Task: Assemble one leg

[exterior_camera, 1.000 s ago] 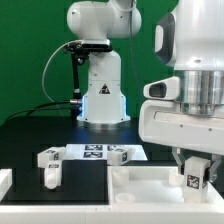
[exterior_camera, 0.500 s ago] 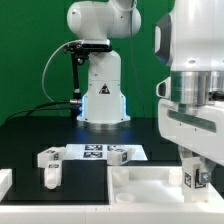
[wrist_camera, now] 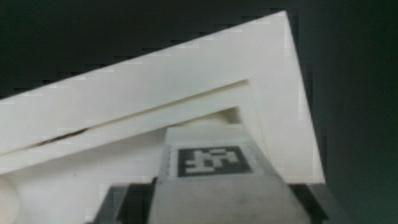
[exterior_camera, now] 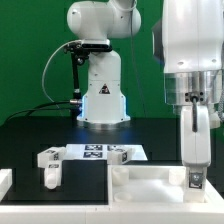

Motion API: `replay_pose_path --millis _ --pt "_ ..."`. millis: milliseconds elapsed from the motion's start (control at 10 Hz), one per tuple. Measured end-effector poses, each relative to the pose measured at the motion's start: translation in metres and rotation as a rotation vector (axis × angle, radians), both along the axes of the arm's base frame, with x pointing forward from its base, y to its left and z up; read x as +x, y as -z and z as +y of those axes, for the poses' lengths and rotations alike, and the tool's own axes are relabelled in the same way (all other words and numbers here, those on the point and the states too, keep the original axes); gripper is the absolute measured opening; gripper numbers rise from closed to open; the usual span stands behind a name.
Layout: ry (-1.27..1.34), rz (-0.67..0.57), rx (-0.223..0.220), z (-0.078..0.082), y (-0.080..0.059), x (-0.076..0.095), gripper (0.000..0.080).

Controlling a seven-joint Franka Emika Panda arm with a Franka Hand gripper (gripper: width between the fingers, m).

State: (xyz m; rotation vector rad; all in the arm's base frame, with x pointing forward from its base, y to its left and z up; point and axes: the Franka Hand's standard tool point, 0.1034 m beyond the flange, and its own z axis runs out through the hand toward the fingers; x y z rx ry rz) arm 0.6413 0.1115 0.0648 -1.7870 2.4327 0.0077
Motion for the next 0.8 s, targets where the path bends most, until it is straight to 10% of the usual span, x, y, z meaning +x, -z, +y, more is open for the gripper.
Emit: replay_pose_path --millis 400,600,800 --pt "0.013 -0.008 -0.002 0.001 -0.005 0.002 0.0345" --pt "-0.024 -0.050 0.017 0.008 -0.037 0.008 0.0613" --pt "-0.024 -0.044 0.013 0.007 -0.032 0.006 0.0642"
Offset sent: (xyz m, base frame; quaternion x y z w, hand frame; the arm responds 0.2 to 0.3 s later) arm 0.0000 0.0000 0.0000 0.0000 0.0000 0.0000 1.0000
